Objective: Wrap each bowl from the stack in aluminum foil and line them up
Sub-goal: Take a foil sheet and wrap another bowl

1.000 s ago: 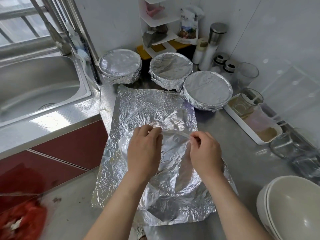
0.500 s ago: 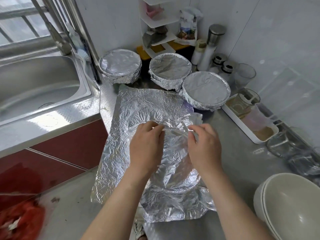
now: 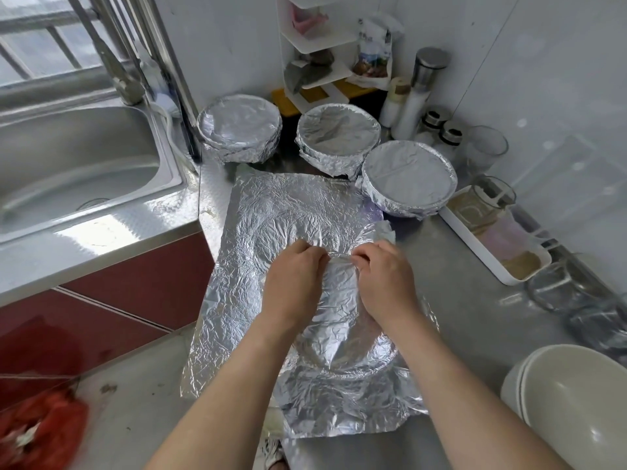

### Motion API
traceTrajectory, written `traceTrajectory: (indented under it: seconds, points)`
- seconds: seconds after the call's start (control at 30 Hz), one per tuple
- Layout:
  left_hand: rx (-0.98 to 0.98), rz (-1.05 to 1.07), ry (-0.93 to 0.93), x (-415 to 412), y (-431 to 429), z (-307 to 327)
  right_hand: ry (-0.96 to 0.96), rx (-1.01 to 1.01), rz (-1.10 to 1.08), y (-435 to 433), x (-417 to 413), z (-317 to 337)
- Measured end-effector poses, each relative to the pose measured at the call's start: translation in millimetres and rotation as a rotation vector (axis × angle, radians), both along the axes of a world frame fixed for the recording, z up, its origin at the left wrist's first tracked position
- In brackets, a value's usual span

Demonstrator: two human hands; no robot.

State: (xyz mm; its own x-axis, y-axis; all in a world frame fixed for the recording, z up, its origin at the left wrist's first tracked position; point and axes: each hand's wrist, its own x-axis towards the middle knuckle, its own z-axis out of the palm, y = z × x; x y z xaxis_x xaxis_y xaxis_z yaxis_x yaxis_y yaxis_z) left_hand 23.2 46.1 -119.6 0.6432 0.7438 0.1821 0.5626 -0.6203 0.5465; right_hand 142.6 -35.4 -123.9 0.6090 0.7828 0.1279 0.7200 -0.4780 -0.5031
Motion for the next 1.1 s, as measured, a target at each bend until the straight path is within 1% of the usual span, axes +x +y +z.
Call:
traceTrajectory:
  seconds: [0.1, 0.23, 0.37, 0.5, 0.57, 0.67, 0.73, 0.87, 1.0, 1.1]
  points:
    - [0.015, -0.044, -0.005, 0.8, 1.0, 4.7, 0.013, -0.025, -0.020, -2.5, -0.5, 7.1]
    - [0.072, -0.122, -0.030, 8.4, 4.7, 9.6, 0.024, -0.024, -0.119, -15.5, -8.8, 15.3]
    - [0.126, -0.224, 0.034, 17.6, 6.0, 12.1, 0.106, 0.022, -0.253, -29.7, -19.8, 12.4]
    - [0.196, -0.259, 0.083, 18.9, 3.1, 2.8, 0.149, -0.007, -0.280, -34.3, -27.9, 7.6]
    - [0.196, -0.217, 0.071, 14.9, -0.6, -1.3, 0.138, 0.000, -0.282, -36.0, -29.5, 6.1]
    - [0.150, -0.055, -0.002, -0.9, -9.1, -1.0, 0.075, 0.073, -0.275, -37.1, -26.1, 8.7]
    - [0.144, 0.007, -0.023, -14.9, -17.0, -3.0, 0.084, 0.094, -0.221, -32.9, -21.3, 11.5]
    - [0.172, 0.041, -0.010, -29.6, -28.9, -11.8, 0.151, 0.050, -0.114, -20.4, -12.7, 10.1]
    - [0.178, 0.045, -0.002, -28.6, -27.6, -13.8, 0.168, 0.030, -0.095, -16.3, -9.2, 6.6]
    - [0.145, 0.046, 0.005, -27.1, -26.3, -13.5, 0.175, 0.060, -0.080, -16.3, -10.7, 2.8]
